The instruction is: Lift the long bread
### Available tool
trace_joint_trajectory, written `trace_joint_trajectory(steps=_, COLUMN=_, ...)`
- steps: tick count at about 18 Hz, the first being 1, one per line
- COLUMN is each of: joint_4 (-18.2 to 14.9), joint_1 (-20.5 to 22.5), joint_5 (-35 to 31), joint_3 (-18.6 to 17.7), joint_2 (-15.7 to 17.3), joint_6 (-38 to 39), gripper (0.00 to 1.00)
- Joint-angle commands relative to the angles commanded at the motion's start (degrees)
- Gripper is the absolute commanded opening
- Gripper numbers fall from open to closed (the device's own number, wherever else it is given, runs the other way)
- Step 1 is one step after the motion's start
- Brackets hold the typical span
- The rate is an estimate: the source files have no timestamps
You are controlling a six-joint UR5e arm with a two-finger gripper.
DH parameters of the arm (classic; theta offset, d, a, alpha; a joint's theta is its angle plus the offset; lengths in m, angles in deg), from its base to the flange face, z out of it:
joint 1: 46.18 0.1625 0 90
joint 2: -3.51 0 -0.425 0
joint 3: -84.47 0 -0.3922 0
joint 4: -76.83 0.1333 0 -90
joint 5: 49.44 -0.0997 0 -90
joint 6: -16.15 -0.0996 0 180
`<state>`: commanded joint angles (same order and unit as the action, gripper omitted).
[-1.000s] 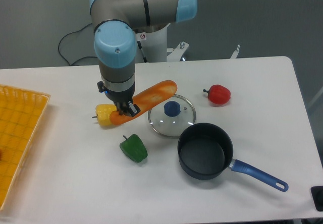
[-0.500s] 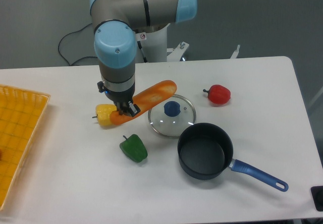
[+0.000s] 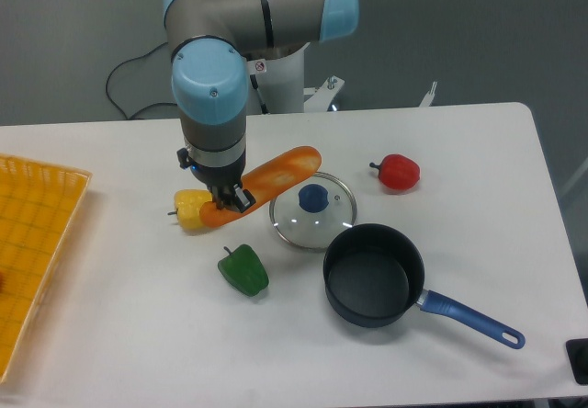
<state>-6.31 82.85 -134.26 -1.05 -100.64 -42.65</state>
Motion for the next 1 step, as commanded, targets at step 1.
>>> trace_joint_trajectory(steps=1, joint_4=0.09, joint_1=0.00, joint_5=0.00, joint_3=0.00, joint_2=0.00, joint_6=0.00, gripper=0.00)
